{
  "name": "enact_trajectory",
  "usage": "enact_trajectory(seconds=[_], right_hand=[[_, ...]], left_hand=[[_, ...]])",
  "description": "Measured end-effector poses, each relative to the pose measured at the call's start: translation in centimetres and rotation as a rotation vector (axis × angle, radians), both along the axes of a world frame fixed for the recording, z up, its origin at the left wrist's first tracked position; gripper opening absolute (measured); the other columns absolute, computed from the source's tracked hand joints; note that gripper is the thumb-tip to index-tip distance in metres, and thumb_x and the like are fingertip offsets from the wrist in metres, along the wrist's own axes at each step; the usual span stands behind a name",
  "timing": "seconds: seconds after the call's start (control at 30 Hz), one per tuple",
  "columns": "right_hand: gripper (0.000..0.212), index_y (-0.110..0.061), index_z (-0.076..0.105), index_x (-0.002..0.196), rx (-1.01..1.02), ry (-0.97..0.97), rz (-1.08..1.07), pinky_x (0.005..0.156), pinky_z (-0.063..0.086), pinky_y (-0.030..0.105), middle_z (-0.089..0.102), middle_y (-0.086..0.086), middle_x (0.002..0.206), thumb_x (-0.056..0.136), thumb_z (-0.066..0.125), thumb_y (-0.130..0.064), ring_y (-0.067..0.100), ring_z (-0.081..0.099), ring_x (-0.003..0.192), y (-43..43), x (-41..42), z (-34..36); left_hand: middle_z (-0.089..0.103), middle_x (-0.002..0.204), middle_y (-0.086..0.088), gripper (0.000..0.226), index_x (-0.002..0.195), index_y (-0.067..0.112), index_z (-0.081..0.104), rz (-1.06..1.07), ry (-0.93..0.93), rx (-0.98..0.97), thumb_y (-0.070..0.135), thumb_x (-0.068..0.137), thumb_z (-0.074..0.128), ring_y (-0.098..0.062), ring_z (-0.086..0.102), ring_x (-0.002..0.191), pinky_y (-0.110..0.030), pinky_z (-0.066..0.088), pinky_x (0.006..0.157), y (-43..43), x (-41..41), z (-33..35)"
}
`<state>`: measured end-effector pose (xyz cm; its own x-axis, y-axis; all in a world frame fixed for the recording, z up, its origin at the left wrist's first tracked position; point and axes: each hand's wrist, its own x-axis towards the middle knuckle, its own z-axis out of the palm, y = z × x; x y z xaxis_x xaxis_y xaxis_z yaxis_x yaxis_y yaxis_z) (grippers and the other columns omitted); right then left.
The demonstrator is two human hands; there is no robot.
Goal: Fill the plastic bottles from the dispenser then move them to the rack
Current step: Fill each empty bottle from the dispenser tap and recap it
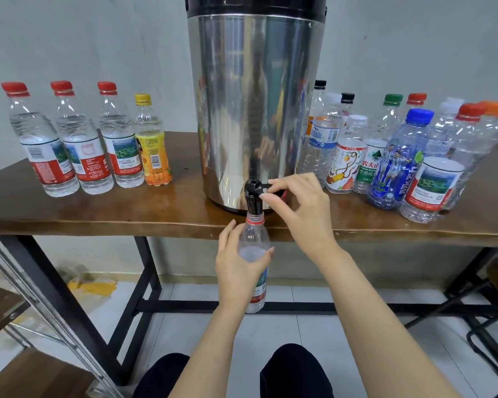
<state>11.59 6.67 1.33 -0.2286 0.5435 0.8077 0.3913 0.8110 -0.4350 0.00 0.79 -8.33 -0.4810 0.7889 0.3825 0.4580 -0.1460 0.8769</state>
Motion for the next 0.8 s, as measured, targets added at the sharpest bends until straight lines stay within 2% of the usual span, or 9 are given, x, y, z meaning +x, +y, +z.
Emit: enact_trajectory(seconds=[0.13,0.23,0.37,0.53,0.6,0.7,0.8], right_hand=[[0.016,-0.016,0.072,0.089,-0.079,0.163,0.069,0.088,0.043,0.017,0.068,-0.013,0.1,0.086,0.068,-0.031,0.011,0.057,0.104,0.5,-0.4,-1.1],[0.015,-0.015,0.072,0.09,-0.101,0.27,0.07,0.087,0.043,0.016,0.07,-0.01,0.103,0.087,0.068,-0.029,0.014,0.059,0.104,0.4,-1.2,-1.8],[0.011,-0.019,0.07,0.091,-0.094,0.334,0.066,0.085,0.046,0.02,0.069,-0.014,0.103,0.088,0.067,-0.029,0.013,0.06,0.102,0.3,-1.8,-2.2],[0.008,-0.022,0.068,0.091,-0.107,0.367,0.093,0.081,0.045,0.017,0.067,-0.015,0.103,0.089,0.065,-0.029,0.01,0.061,0.099,0.2,-2.0,-2.2],[0.01,-0.02,0.069,0.091,-0.114,0.377,0.1,0.08,0.045,0.016,0.068,-0.013,0.103,0.089,0.066,-0.029,0.011,0.061,0.098,0.3,-2.1,-2.2],[0.01,-0.019,0.068,0.09,-0.112,0.384,0.1,0.08,0.045,0.016,0.069,-0.012,0.102,0.089,0.065,-0.029,0.012,0.061,0.096,0.3,-2.2,-2.3],[0.009,-0.018,0.068,0.09,-0.109,0.4,0.1,0.079,0.045,0.015,0.069,-0.011,0.102,0.089,0.065,-0.027,0.012,0.061,0.094,0.3,-2.3,-2.4]], left_hand=[[0.04,0.148,0.01,0.073,0.135,0.02,0.054,0.005,-0.008,0.004,0.033,0.071,0.086,0.008,0.035,0.122,0.005,0.023,0.09,0.2,0.0,-0.1],[0.039,0.15,0.01,0.072,0.135,0.021,0.055,0.001,-0.017,0.006,0.032,0.071,0.087,0.007,0.035,0.123,0.001,0.024,0.092,0.2,0.1,-0.1],[0.04,0.151,0.009,0.075,0.136,0.019,0.054,0.007,-0.002,-0.001,0.034,0.07,0.086,0.004,0.036,0.125,-0.015,0.031,0.101,0.1,0.1,0.1],[0.041,0.151,0.009,0.076,0.136,0.019,0.055,0.021,0.011,-0.007,0.035,0.069,0.087,0.002,0.037,0.128,-0.018,0.031,0.104,0.1,0.0,0.0],[0.04,0.152,0.009,0.076,0.136,0.018,0.054,0.018,0.009,-0.005,0.035,0.069,0.087,0.0,0.038,0.13,-0.016,0.03,0.104,0.1,0.0,-0.1],[0.04,0.151,0.009,0.075,0.135,0.018,0.055,0.017,0.013,-0.001,0.035,0.069,0.087,0.002,0.037,0.129,-0.004,0.025,0.098,0.1,-0.1,-0.2],[0.041,0.151,0.008,0.075,0.135,0.018,0.055,0.018,0.015,0.001,0.034,0.069,0.087,0.003,0.037,0.128,-0.001,0.024,0.096,0.2,0.0,-0.3]])
